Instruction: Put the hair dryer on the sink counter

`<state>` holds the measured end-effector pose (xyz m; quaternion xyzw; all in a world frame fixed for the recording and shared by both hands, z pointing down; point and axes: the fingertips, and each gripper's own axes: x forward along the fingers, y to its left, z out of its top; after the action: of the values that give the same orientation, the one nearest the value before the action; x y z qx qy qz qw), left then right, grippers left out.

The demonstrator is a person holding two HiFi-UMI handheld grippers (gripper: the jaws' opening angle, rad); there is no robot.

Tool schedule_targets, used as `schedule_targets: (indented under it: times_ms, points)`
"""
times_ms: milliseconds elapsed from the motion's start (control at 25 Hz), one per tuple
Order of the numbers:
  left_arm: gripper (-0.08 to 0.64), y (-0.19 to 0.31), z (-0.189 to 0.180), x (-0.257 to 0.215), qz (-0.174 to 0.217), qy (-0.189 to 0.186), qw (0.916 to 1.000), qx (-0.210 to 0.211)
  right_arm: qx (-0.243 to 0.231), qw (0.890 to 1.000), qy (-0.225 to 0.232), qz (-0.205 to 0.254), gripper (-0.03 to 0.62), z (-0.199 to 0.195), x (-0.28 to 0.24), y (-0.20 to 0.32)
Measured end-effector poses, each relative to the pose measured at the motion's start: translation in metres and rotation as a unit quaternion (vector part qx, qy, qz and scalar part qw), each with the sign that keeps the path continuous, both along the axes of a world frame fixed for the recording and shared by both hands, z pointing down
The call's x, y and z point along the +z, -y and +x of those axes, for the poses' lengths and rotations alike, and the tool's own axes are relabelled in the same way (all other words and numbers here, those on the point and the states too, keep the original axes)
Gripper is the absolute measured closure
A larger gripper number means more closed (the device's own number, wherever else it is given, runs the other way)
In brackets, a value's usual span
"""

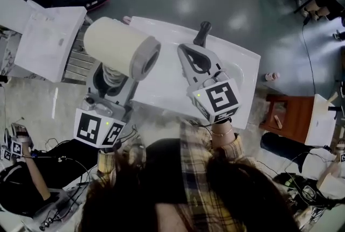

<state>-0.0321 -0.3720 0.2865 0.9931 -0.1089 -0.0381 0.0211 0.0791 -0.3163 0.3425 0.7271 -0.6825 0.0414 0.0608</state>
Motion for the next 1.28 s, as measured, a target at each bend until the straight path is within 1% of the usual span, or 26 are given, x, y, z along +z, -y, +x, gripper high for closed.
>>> schedule_targets:
  times_ms: [160,360,560,680,840,1080,1280]
  points:
    - [0.261,0.02,0.017,0.001,-0.006,0.006,0.9998,0.019,0.023,1.0,0.006,-0.006,0.577,0.015,0.0,0.011]
    - [0.261,0.036,0.038,0.002,-0.009,0.011,0.9983,0.057,0.062,0.998,0.01,-0.017,0.577,0.031,0.002,0.015]
    - [0.261,0.053,0.067,0.003,-0.003,0.023,0.9946,0.101,0.104,0.994,0.015,-0.029,0.577,0.05,0.004,0.022]
    - [0.261,0.063,0.079,0.005,0.001,0.029,0.9923,0.121,0.122,0.992,0.015,-0.034,0.577,0.056,0.003,0.025]
    - [0.261,0.079,0.091,0.012,0.009,0.039,0.9899,0.136,0.134,0.99,0.013,-0.039,0.577,0.059,0.007,0.032]
    - [0.261,0.092,0.11,0.025,0.035,0.063,0.9842,0.162,0.148,0.988,0.012,-0.05,0.577,0.071,0.013,0.038]
    - [0.261,0.097,0.123,0.036,0.05,0.093,0.9783,0.178,0.154,0.986,0.014,-0.055,0.577,0.076,0.016,0.044]
